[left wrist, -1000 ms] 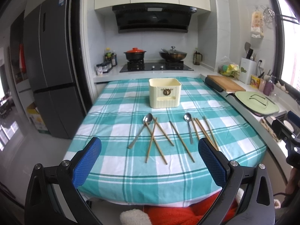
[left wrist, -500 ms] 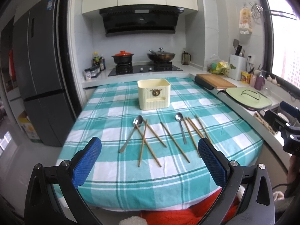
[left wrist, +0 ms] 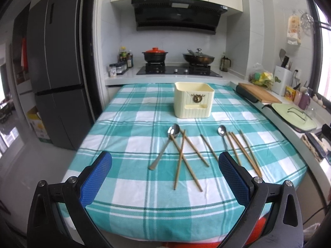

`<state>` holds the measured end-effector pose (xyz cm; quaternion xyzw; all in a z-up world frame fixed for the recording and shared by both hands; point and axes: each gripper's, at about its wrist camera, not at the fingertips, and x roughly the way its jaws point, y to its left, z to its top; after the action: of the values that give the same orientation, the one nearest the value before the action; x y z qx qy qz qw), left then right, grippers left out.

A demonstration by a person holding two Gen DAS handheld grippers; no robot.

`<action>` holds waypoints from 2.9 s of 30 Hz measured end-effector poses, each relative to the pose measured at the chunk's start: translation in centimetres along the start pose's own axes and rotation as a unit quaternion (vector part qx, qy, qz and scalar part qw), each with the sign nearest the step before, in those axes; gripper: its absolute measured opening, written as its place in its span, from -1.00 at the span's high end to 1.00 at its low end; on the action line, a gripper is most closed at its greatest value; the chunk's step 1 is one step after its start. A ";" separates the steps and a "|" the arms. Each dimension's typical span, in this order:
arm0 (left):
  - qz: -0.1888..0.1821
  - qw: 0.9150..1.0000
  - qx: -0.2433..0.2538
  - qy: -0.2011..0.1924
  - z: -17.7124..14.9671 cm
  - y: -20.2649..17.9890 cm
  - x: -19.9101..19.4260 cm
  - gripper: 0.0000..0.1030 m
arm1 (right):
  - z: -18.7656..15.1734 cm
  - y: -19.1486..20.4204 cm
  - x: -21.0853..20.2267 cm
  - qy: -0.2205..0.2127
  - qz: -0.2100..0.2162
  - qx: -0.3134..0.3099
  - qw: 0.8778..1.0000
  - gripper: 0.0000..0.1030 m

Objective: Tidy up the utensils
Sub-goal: 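Close the left gripper on a steel spoon handle while the right gripper grasps a wooden chopstick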

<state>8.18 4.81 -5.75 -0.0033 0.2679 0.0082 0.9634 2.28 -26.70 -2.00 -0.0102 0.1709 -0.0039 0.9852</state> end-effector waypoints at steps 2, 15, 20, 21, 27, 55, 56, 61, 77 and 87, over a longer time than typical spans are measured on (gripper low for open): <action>0.019 1.000 0.013 0.007 0.1 0.7 1.7 -0.99 | -0.3 -0.6 1.5 0.015 0.006 0.000 1.000 -1.00; -0.042 0.983 0.074 0.160 0.9 3.0 19.3 -0.99 | -5.0 -4.4 11.8 0.179 -0.010 0.035 0.983 -1.00; -0.051 0.973 0.128 0.186 -0.2 1.5 24.8 -0.98 | -5.4 -4.5 14.5 0.191 -0.012 0.020 0.981 -1.00; -0.047 0.971 0.137 0.189 -0.4 1.2 25.6 -0.98 | -5.5 -4.6 15.1 0.194 -0.009 0.020 0.981 -1.00; -0.016 0.967 0.164 0.192 -0.5 0.0 29.2 -0.95 | -6.4 -4.9 18.8 0.226 -0.008 0.030 0.974 -0.74; 0.143 0.970 -0.012 0.198 -1.6 5.6 30.0 -0.48 | -9.6 -3.3 29.3 0.303 -0.013 -0.038 0.952 0.60; 0.138 0.970 -0.014 0.200 -1.7 6.0 29.9 -0.48 | -9.6 -3.6 29.1 0.303 -0.016 -0.037 0.952 0.60; 0.069 0.971 0.063 0.222 -1.3 5.1 29.9 -0.58 | -9.8 -4.1 28.7 0.300 -0.015 -0.030 0.953 0.60; -0.032 0.949 0.218 0.226 2.2 -0.1 35.6 -0.77 | -10.0 -4.8 27.8 0.337 0.056 -0.063 0.938 0.23; 0.028 0.961 0.128 0.243 3.4 1.8 37.9 -0.77 | -9.4 -4.8 29.6 0.338 0.063 -0.069 0.936 0.22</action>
<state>42.38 7.22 -22.38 0.1258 0.4927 0.0000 0.8610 26.96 -32.03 -20.74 -0.0650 0.4943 0.0664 0.8643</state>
